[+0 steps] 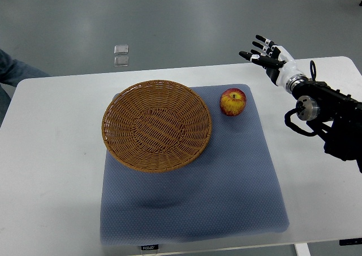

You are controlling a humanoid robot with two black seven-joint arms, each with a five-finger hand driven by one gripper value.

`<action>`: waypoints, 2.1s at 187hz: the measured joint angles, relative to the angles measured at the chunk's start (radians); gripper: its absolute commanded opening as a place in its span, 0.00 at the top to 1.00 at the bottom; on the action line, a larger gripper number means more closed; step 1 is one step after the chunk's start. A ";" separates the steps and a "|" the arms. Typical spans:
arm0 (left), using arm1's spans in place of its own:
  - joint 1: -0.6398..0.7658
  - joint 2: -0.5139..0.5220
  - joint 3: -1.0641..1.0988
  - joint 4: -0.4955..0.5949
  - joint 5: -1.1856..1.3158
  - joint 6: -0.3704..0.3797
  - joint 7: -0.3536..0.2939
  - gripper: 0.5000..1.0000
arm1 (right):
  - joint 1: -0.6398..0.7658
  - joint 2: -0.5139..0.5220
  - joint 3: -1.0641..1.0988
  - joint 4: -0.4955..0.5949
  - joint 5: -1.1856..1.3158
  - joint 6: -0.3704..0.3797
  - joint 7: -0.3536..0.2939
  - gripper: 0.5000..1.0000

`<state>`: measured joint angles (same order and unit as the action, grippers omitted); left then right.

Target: Place red apple in basket with right hand

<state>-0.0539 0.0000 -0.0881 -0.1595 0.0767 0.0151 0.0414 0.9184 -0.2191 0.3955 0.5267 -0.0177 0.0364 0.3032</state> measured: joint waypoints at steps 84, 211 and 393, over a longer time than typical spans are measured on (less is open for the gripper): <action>0.001 0.000 -0.001 -0.001 0.000 0.000 0.000 0.00 | 0.004 0.003 -0.003 -0.002 -0.001 -0.024 0.033 0.17; 0.002 0.000 -0.001 0.001 0.000 0.000 0.000 0.00 | 0.044 -0.040 -0.019 0.001 -0.432 0.224 0.078 0.17; 0.002 0.000 0.001 -0.014 0.002 -0.001 0.000 0.00 | 0.161 -0.058 -0.315 0.006 -1.197 0.237 0.246 0.18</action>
<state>-0.0522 0.0000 -0.0874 -0.1733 0.0784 0.0136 0.0414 1.0797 -0.2775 0.0802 0.5331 -1.2149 0.2736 0.5491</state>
